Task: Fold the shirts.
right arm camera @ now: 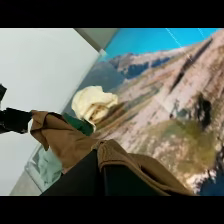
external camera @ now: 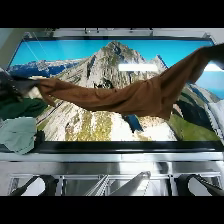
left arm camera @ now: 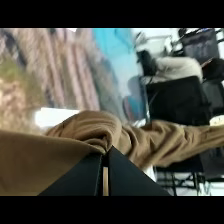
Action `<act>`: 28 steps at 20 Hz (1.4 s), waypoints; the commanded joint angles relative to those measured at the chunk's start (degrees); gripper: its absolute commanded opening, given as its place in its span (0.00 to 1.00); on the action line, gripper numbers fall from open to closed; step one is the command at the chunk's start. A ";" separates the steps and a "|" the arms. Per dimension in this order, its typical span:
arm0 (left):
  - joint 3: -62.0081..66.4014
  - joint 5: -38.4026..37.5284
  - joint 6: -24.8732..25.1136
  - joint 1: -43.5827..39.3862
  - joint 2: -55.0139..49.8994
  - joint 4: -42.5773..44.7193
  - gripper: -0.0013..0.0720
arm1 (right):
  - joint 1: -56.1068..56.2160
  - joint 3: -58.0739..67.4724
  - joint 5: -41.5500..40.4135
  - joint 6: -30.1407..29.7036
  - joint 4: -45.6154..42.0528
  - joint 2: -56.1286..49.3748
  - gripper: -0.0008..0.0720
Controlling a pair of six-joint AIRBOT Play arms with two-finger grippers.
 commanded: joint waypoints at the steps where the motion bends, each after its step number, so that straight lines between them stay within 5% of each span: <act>1: -1.03 5.46 2.01 -6.91 -11.72 6.12 0.04 | 3.28 -8.35 -9.09 0.20 -9.29 -4.17 0.03; 2: -0.46 7.08 2.97 -8.15 -15.65 6.27 0.04 | 3.80 -10.80 -11.28 0.22 -10.38 -6.29 0.06; 3: 1.03 7.41 2.93 -8.70 -19.39 6.93 0.35 | 3.69 -12.17 -11.50 0.20 -11.21 -8.87 0.41; 4: 3.30 6.47 2.84 -8.63 -23.15 7.10 0.84 | 3.52 -12.35 -11.17 0.26 -12.63 -11.32 0.81; 5: 5.64 4.70 2.36 -8.15 -26.03 6.99 1.00 | 2.75 -12.35 -10.69 0.26 -13.75 -13.29 0.87; 9: 14.27 -2.25 0.68 -5.64 -32.41 7.19 1.00 | -3.61 -12.37 -10.19 0.48 -17.70 -15.52 0.86; 11: 14.64 -1.90 0.66 -6.58 -32.52 10.25 1.00 | -3.91 -13.35 -8.59 0.37 -18.36 -15.50 0.60; 15: 14.51 5.05 -1.29 -12.46 -32.52 23.37 1.00 | 4.02 -19.41 -15.72 -1.73 -18.40 -16.57 0.61; 21: 14.51 9.70 -1.44 -16.02 -34.53 23.54 1.00 | 18.53 -19.61 -25.86 -2.62 -16.65 -27.39 0.61; 26: 14.51 7.50 -1.60 -16.26 -39.91 21.92 1.00 | 21.94 -18.58 -25.31 -6.82 -8.02 -32.39 0.61; 27: 14.51 7.17 -1.57 -16.48 -40.89 20.50 1.00 | 22.12 -18.56 -25.24 -7.17 -6.82 -32.39 0.59; 28: 14.53 7.06 -1.14 -16.55 -41.62 19.39 0.96 | 22.21 -18.53 -24.44 -7.61 -5.84 -32.37 0.41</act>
